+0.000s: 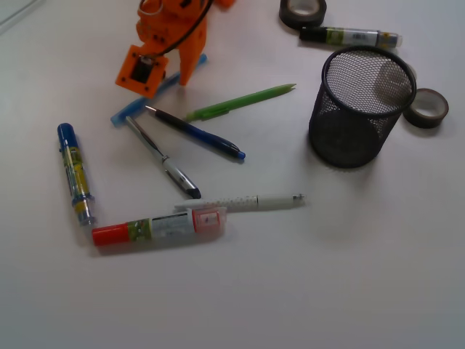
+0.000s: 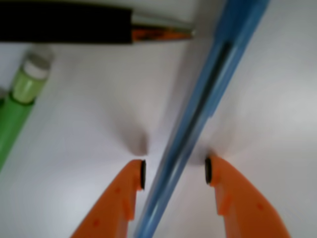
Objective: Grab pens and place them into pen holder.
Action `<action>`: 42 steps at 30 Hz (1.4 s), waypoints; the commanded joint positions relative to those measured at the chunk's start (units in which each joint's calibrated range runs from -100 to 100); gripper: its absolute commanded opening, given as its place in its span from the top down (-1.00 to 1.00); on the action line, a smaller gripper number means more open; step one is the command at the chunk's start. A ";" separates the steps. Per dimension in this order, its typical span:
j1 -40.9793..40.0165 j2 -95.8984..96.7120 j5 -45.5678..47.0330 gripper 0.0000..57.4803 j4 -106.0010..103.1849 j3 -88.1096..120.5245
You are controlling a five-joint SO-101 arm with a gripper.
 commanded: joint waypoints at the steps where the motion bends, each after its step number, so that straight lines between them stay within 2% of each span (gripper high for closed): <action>1: -0.14 3.01 0.00 0.51 -2.41 -2.10; 3: 0.31 3.69 -0.10 0.64 -2.76 -2.19; 6: 0.91 4.11 0.15 1.00 -2.68 -2.46; 11: 0.68 4.11 0.78 0.99 -2.15 -3.18; 15: 1.88 1.56 5.13 0.99 -2.06 -3.36; 23: 1.21 -24.19 9.67 0.99 12.02 -8.89; 28: -5.00 -37.53 8.84 0.99 11.32 -13.15; 32: -14.20 -43.06 5.76 0.99 2.31 -13.24; 37: -24.89 -41.78 3.76 0.99 -16.32 -8.80; 42: -31.54 -31.92 3.96 0.99 -40.12 -4.72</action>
